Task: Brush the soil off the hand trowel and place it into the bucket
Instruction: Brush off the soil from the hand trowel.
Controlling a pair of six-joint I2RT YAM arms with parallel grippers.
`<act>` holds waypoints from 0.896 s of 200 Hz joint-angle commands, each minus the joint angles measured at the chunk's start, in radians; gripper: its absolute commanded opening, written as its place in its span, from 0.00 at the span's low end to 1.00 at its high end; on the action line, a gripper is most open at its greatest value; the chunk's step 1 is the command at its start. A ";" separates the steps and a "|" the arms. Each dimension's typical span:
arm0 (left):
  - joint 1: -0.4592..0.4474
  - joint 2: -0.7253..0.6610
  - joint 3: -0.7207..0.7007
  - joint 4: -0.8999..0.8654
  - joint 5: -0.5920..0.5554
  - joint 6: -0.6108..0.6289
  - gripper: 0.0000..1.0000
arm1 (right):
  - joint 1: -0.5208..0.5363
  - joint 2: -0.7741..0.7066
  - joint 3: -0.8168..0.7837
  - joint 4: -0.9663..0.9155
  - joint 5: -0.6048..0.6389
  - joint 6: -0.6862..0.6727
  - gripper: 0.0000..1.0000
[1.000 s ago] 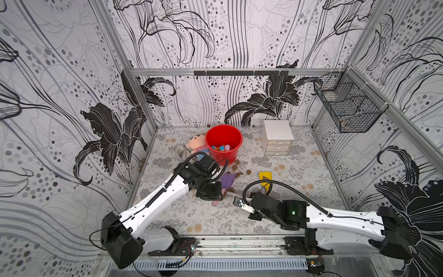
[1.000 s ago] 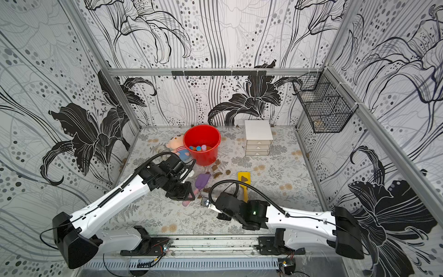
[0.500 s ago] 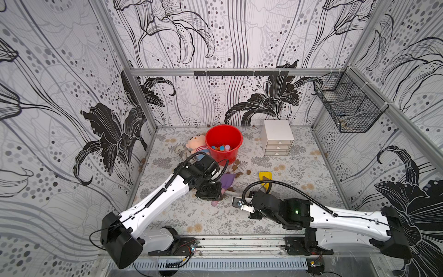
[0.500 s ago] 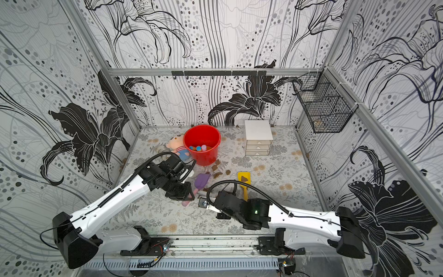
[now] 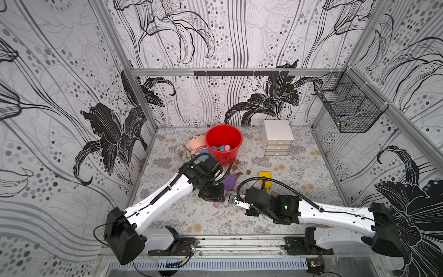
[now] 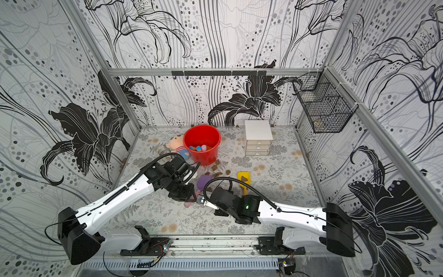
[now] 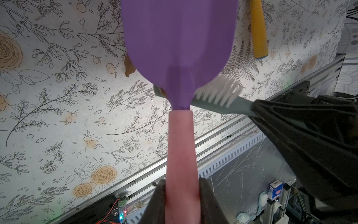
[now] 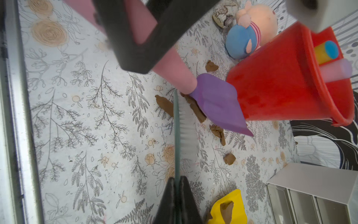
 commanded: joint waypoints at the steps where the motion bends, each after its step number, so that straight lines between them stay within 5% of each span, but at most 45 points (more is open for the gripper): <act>1: -0.009 0.000 0.016 0.001 0.062 0.020 0.00 | -0.017 0.025 0.014 0.056 0.010 0.003 0.00; 105: 0.110 -0.042 0.000 0.019 0.218 0.035 0.00 | 0.034 -0.202 -0.097 0.021 -0.027 -0.005 0.00; 179: 0.121 -0.051 -0.008 -0.012 0.318 0.041 0.00 | -0.012 -0.166 -0.090 0.114 0.137 -0.054 0.00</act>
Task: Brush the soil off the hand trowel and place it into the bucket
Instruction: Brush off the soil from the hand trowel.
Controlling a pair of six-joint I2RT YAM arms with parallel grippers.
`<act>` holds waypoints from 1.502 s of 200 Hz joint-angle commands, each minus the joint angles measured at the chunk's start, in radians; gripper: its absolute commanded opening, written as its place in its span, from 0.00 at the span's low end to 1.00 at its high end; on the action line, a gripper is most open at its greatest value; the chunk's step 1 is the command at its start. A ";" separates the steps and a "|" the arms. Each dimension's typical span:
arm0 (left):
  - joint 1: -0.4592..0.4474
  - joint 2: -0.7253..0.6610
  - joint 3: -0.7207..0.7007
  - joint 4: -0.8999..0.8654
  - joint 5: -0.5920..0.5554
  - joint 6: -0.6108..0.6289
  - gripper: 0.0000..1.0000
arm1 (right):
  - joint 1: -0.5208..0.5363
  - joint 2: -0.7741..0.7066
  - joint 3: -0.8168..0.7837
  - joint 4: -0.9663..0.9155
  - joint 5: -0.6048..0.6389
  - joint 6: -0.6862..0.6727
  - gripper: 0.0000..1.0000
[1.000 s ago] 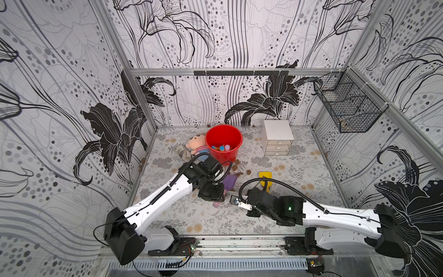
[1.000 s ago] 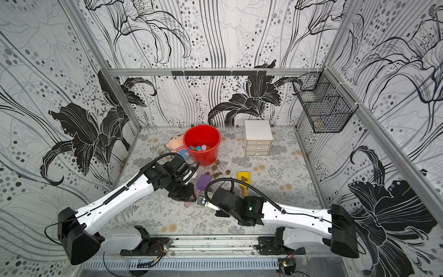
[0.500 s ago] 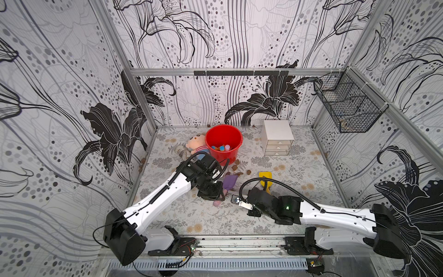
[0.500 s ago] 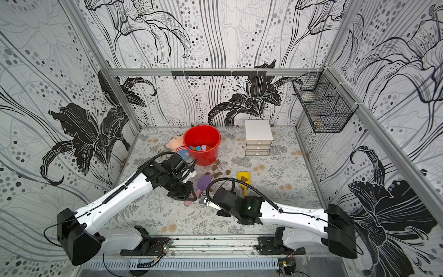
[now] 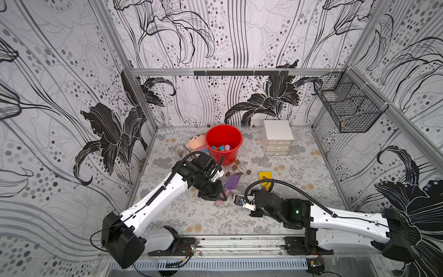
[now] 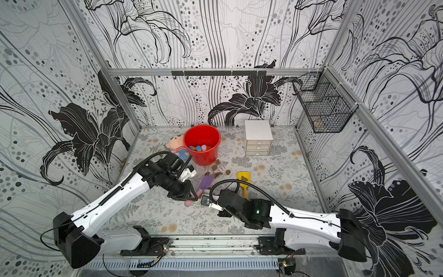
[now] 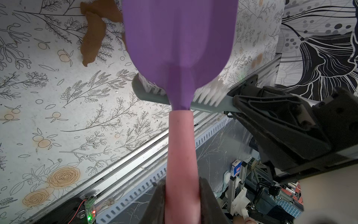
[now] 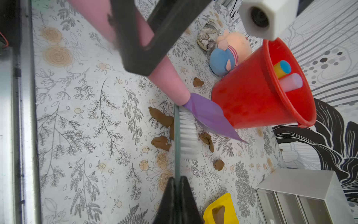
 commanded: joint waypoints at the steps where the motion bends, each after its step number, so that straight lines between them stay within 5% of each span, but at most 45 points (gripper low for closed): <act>1: 0.014 -0.020 -0.005 -0.012 0.070 0.020 0.00 | -0.037 -0.002 -0.008 0.039 0.103 -0.022 0.00; 41: 0.096 -0.025 -0.007 -0.013 0.162 0.041 0.00 | -0.050 0.014 -0.030 -0.020 0.165 -0.026 0.00; 97: 0.161 -0.034 -0.039 -0.043 0.275 0.076 0.00 | 0.003 -0.018 -0.065 0.175 -0.043 -0.185 0.00; 193: 0.161 -0.029 -0.036 -0.136 0.211 0.140 0.00 | -0.105 0.038 -0.036 0.113 0.108 -0.203 0.00; 262: 0.145 -0.013 -0.024 -0.166 0.106 0.165 0.00 | 0.000 0.036 -0.030 0.161 -0.085 -0.219 0.00; 300: 0.117 -0.017 -0.032 -0.181 0.064 0.168 0.00 | -0.027 0.086 -0.008 0.158 0.058 -0.213 0.00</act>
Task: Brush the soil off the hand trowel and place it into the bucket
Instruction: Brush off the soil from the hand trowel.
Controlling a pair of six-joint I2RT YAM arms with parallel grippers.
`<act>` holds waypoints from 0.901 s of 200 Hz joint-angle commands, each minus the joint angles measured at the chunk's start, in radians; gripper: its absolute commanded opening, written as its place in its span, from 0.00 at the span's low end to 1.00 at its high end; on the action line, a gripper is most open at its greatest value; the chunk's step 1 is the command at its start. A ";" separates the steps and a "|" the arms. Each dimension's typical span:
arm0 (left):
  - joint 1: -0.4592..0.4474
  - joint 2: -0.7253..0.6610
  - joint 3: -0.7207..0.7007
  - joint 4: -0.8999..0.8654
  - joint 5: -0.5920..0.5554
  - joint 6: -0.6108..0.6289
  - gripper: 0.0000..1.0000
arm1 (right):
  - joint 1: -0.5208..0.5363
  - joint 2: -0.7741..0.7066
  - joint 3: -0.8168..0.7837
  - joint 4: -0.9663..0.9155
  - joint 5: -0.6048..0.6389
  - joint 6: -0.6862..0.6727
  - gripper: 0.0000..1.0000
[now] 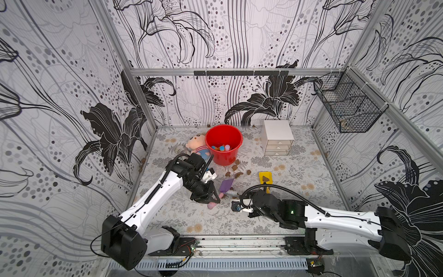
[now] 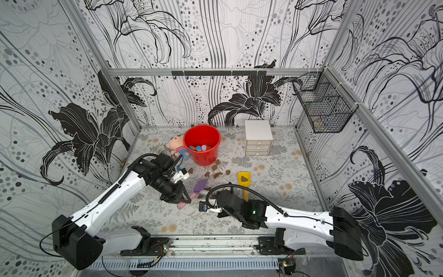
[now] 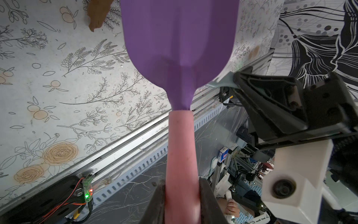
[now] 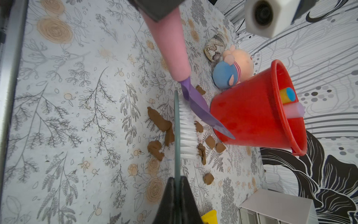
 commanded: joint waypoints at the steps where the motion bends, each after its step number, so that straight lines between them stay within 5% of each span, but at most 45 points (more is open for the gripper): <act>1: -0.017 -0.007 0.010 -0.030 -0.033 0.037 0.00 | -0.026 0.027 0.037 0.035 0.082 -0.004 0.00; 44: -0.023 -0.011 0.021 -0.039 -0.044 0.044 0.00 | -0.086 0.059 0.031 0.005 0.168 0.036 0.00; 110: -0.030 0.006 0.008 -0.017 -0.010 0.038 0.00 | 0.030 -0.025 -0.040 0.091 -0.077 -0.046 0.00; 180: -0.060 0.019 0.020 -0.029 -0.027 0.038 0.00 | -0.070 0.047 -0.019 0.140 0.157 -0.045 0.00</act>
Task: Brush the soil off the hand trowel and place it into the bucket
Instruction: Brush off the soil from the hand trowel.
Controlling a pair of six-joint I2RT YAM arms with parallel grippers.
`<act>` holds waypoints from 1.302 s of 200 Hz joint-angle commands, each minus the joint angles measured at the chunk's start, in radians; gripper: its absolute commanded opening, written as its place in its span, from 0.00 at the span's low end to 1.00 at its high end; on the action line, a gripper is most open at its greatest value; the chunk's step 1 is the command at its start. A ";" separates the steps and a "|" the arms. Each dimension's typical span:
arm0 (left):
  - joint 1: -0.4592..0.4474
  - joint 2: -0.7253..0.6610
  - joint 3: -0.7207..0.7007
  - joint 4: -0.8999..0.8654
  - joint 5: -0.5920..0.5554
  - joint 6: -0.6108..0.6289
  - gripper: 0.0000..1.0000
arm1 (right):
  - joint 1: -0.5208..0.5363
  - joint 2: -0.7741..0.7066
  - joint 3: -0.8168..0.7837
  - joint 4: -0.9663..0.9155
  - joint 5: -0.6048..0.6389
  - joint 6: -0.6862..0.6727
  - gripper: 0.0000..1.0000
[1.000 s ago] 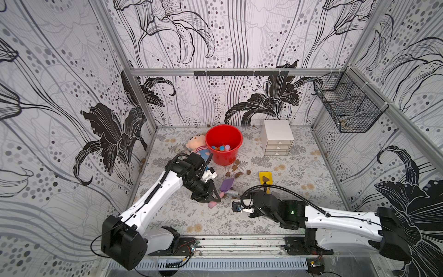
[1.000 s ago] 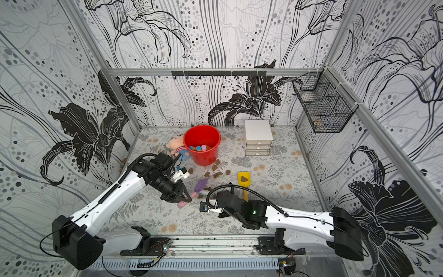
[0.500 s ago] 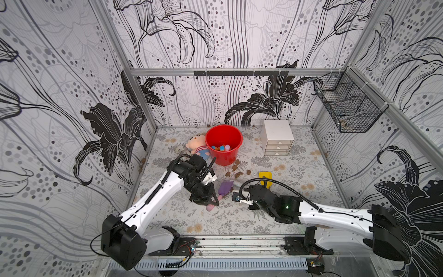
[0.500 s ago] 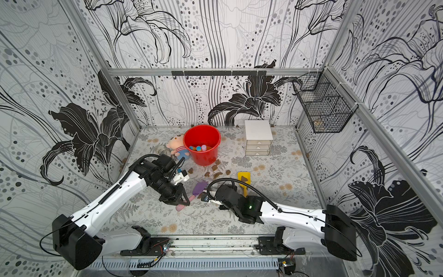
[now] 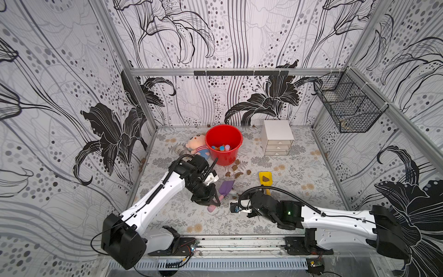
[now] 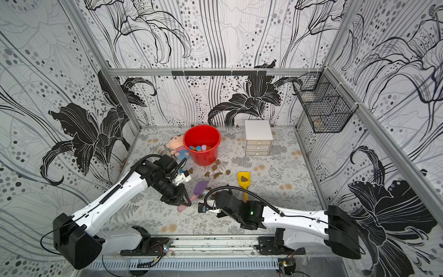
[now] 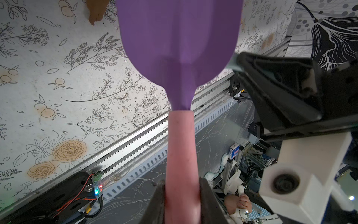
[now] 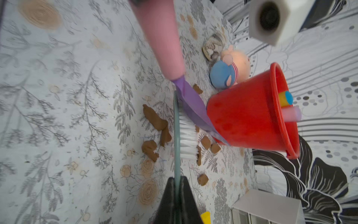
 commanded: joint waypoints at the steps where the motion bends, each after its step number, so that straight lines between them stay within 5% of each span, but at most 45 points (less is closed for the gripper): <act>1: -0.009 0.012 0.021 -0.021 0.007 0.025 0.00 | -0.045 0.014 0.014 0.066 0.106 0.010 0.00; 70: -0.009 0.013 0.078 -0.036 -0.054 0.025 0.00 | 0.055 -0.047 -0.025 0.029 -0.092 -0.003 0.00; 93: -0.011 0.007 0.090 -0.058 -0.089 0.028 0.00 | 0.051 -0.045 -0.004 0.076 -0.042 0.011 0.00; 152: -0.010 -0.035 0.151 -0.101 -0.176 0.052 0.00 | -0.159 -0.110 0.038 -0.124 0.078 0.335 0.00; 177: -0.005 -0.035 0.227 -0.110 -0.216 0.059 0.00 | -0.168 -0.145 0.052 -0.242 0.147 0.409 0.00; 227: 0.057 0.038 0.482 -0.107 -0.304 0.088 0.00 | -0.187 -0.241 0.060 -0.258 0.044 0.483 0.00; 260: 0.102 0.158 0.660 -0.096 -0.466 0.114 0.00 | -0.220 -0.239 0.077 -0.264 0.020 0.481 0.00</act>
